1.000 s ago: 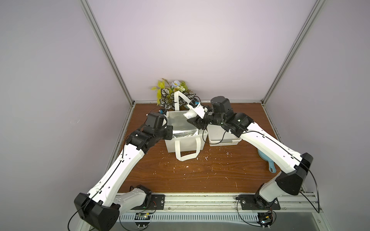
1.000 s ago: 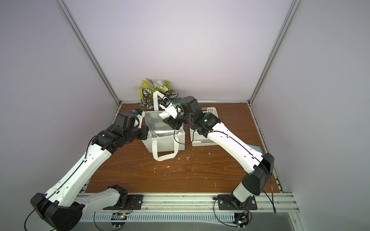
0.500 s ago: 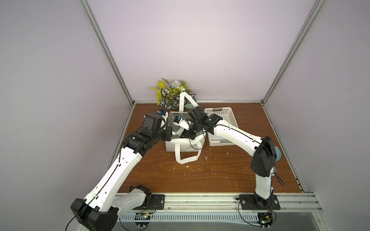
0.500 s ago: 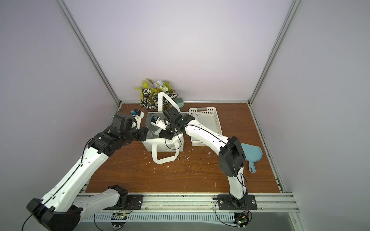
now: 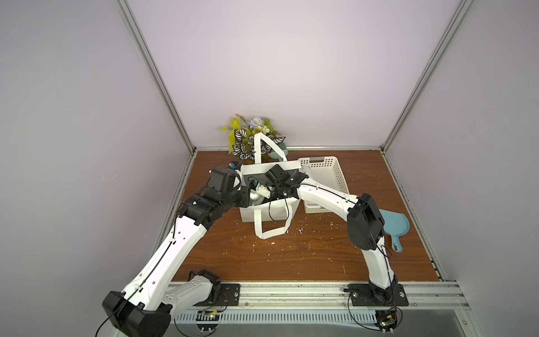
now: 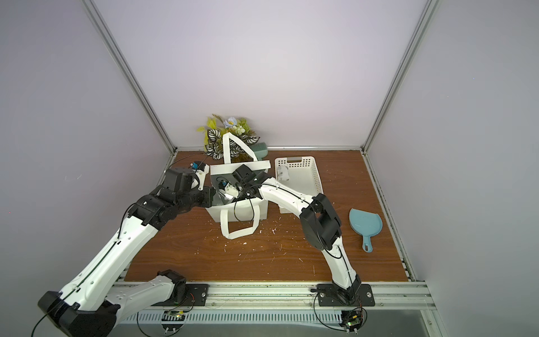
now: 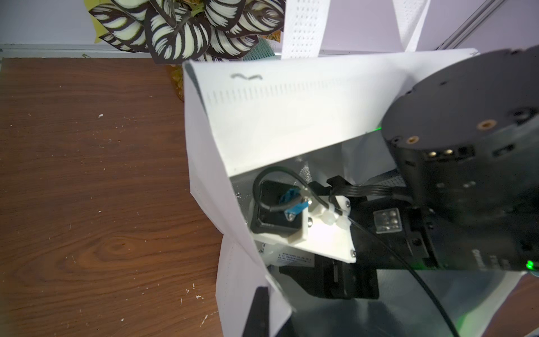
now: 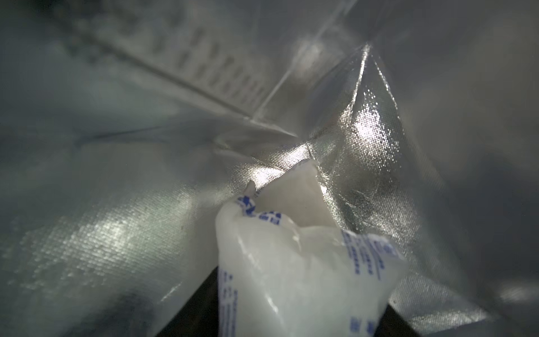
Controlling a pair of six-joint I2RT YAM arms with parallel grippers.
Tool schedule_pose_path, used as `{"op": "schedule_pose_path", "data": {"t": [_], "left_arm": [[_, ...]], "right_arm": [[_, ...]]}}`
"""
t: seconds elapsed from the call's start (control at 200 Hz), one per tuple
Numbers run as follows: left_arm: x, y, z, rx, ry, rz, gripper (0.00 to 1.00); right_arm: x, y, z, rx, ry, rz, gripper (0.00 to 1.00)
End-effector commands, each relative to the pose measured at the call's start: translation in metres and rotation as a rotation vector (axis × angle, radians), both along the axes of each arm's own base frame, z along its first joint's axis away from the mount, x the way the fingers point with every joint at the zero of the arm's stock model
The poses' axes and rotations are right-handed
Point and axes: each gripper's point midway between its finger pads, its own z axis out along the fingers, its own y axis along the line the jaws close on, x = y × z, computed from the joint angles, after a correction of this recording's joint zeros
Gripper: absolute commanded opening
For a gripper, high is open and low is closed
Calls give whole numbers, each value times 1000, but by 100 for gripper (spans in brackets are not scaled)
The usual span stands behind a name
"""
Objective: Place the ice pack in the delivery bag
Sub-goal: Place the ice pack in the delivery bag, then pick up the ice pack from the bin.
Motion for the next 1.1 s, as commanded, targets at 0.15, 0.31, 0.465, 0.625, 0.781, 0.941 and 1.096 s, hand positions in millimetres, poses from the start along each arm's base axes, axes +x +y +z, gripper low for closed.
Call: {"op": "schedule_pose_path", "data": {"t": [0.15, 0.31, 0.465, 0.625, 0.781, 0.941, 1.096], "left_arm": [[5, 7, 6, 9, -29, 37, 1], [11, 13, 9, 22, -38, 77, 0], [16, 14, 9, 21, -32, 103, 0], [19, 13, 11, 17, -34, 108, 0], [21, 11, 11, 14, -29, 103, 0], [22, 9, 13, 10, -28, 100, 0], [23, 7, 14, 2, -26, 89, 0]], "right_arm": [[5, -5, 114, 173, -171, -38, 88], [2, -25, 165, 229, -272, -77, 93], [2, -63, 222, 344, -371, -161, 97], [19, -121, 269, 528, -415, -332, 99], [61, -187, 259, 573, -438, -586, 99], [111, -227, 199, 459, -399, -828, 99], [156, -244, 138, 402, -333, -987, 99]]}}
